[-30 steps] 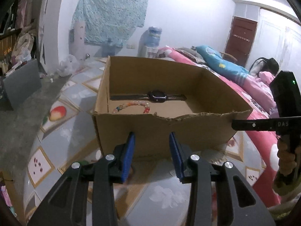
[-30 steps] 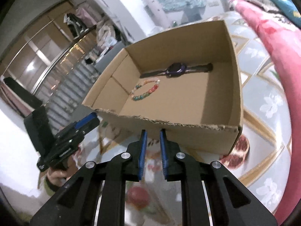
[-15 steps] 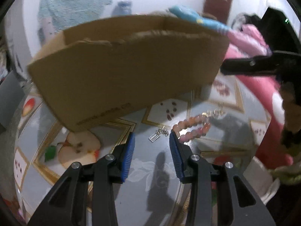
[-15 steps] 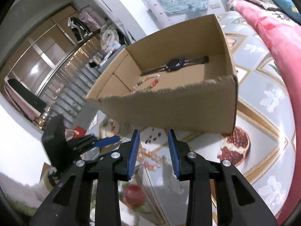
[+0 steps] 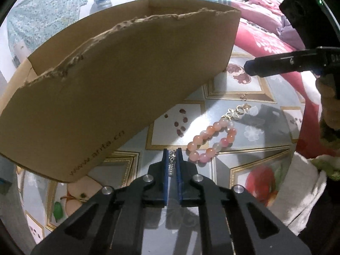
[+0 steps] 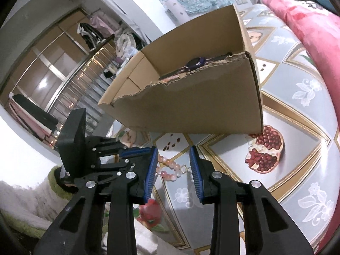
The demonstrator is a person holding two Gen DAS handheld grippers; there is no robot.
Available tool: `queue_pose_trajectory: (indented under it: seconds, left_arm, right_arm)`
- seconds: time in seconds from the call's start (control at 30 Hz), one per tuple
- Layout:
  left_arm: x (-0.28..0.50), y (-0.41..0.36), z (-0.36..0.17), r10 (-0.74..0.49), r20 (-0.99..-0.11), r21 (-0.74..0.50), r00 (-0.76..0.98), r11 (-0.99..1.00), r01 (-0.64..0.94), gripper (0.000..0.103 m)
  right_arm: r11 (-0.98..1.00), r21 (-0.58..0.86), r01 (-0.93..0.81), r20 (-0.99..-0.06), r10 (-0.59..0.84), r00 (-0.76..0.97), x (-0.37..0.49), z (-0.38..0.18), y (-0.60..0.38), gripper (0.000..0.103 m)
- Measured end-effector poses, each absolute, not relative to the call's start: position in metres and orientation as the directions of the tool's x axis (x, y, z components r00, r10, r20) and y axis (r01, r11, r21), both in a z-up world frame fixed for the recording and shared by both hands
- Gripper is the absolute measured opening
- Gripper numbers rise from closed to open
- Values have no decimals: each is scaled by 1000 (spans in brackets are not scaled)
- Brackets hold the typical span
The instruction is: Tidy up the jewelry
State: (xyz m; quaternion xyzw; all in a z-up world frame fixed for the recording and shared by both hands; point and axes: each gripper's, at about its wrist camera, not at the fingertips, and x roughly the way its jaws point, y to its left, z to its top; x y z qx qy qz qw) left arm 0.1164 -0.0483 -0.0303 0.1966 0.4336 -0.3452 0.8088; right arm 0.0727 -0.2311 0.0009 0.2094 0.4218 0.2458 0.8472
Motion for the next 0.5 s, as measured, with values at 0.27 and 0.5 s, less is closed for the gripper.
queue_pose_trajectory:
  seconds: [0.27, 0.5]
  left_arm:
    - [101, -25, -17, -433, -792, -64, 430, 760, 647, 0]
    - [99, 1, 5, -496, -722, -187, 483, 812, 554, 0]
  right_arm:
    - [791, 565, -234, -616, 593, 518, 68, 1, -234, 31]
    - [818, 527, -232, -638, 561, 528, 55, 3, -234, 31]
